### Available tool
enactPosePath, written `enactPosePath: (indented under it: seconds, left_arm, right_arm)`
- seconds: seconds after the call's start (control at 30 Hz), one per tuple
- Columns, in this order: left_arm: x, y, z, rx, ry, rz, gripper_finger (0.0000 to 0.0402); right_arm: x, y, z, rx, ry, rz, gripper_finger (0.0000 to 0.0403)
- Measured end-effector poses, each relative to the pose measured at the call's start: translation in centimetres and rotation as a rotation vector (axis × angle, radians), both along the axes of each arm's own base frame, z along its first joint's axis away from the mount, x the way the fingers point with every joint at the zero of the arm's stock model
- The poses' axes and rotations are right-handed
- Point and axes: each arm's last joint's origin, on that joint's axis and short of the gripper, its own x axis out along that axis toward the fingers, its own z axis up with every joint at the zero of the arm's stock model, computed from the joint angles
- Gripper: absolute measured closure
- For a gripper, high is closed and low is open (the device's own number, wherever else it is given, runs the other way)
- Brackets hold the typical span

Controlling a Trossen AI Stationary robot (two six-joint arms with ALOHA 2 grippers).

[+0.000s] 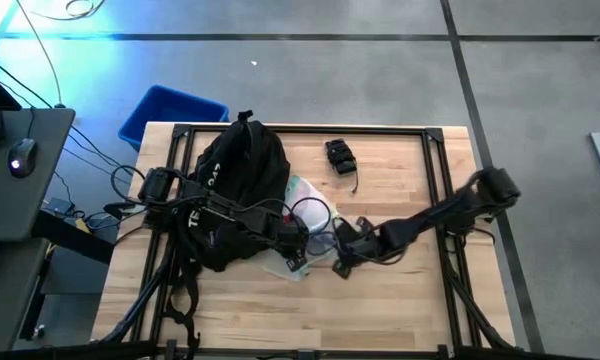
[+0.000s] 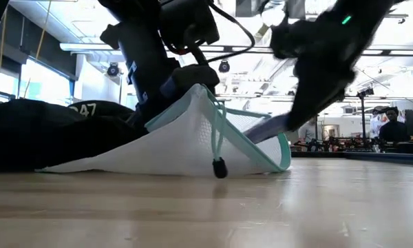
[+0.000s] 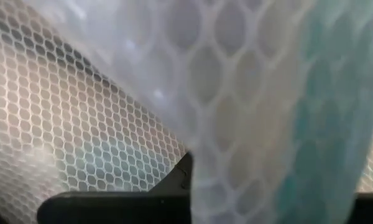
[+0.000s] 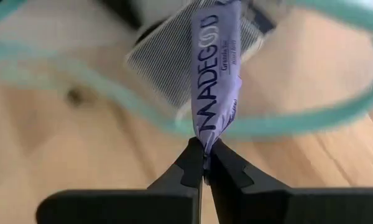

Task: Unpack backpack
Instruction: Remove the chocolate snack from the zip bag, then remove the game card from the zip bag

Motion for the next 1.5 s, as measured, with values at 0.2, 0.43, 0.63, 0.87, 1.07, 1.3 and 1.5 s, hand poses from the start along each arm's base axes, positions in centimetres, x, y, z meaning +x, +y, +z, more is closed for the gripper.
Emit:
enactPosePath:
  seconds: [0.2, 0.43, 0.63, 0.87, 1.07, 1.3, 1.5]
  left_arm:
    - [0.0, 0.2, 0.5, 0.027, -0.03, 0.045, 0.0402]
    - [-0.2, 0.5, 3.0, 0.06, -0.114, 0.075, 0.0402]
    - [-0.6, 0.5, 5.2, 0.048, -0.178, 0.077, 0.0402]
    - [-0.7, 0.3, 5.8, 0.005, -0.192, 0.065, 0.0402]
    - [-0.8, -0.4, 5.8, -0.057, -0.182, 0.065, 0.0401]
    - [-0.9, -0.6, 5.9, -0.095, -0.186, 0.125, 0.0402]
    - [-1.2, -0.6, 6.8, -0.116, -0.203, 0.173, 0.0402]
  right_arm:
    - [-5.0, 0.6, 3.5, 0.067, 0.123, -0.009, 0.0402]
    - [-11.9, -0.7, 1.6, 0.2, 0.108, -0.423, 0.0402]
    - [-15.0, -4.0, -2.0, 0.188, -0.032, -0.8, 0.0402]
    - [-14.5, -8.1, -5.4, 0.152, -0.122, -0.893, 0.0402]
    - [-13.5, -11.2, -5.6, 0.06, -0.137, -0.834, 0.0393]
    - [-13.5, -13.7, -5.4, 0.002, -0.094, -0.787, 0.0298]
    - [-12.6, -14.1, -2.5, 0.016, -0.108, -0.5, 0.0206]
